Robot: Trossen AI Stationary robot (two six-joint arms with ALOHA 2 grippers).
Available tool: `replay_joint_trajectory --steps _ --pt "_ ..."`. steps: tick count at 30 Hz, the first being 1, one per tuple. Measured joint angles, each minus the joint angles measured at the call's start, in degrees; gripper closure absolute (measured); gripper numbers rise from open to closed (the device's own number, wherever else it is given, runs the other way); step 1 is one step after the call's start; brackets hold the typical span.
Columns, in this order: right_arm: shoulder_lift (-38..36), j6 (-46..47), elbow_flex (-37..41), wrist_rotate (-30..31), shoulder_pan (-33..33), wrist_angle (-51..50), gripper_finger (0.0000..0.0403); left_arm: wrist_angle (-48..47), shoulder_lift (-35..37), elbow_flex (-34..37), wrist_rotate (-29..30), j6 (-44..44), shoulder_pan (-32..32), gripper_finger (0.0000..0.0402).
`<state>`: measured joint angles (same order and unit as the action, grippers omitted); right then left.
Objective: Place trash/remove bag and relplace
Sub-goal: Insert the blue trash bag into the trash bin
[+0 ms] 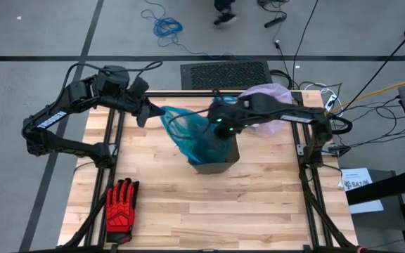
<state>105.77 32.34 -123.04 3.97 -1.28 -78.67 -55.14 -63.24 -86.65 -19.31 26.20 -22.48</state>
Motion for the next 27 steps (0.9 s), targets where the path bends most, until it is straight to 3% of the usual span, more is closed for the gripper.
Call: replay_joint_trajectory --steps 8,12,27 --pt "-5.76 2.29 0.0 3.49 2.01 -0.2 0.024 1.3 -4.36 0.0 -1.51 -1.38 0.0 0.0402" --pt "-6.59 3.85 0.0 3.59 1.99 0.51 0.0199 1.25 -8.07 0.0 -1.48 -4.49 0.0 0.0402" --pt "-7.59 3.62 0.0 3.65 1.56 1.21 0.0192 -1.34 -20.1 0.0 3.54 -14.27 -0.1 0.0402"
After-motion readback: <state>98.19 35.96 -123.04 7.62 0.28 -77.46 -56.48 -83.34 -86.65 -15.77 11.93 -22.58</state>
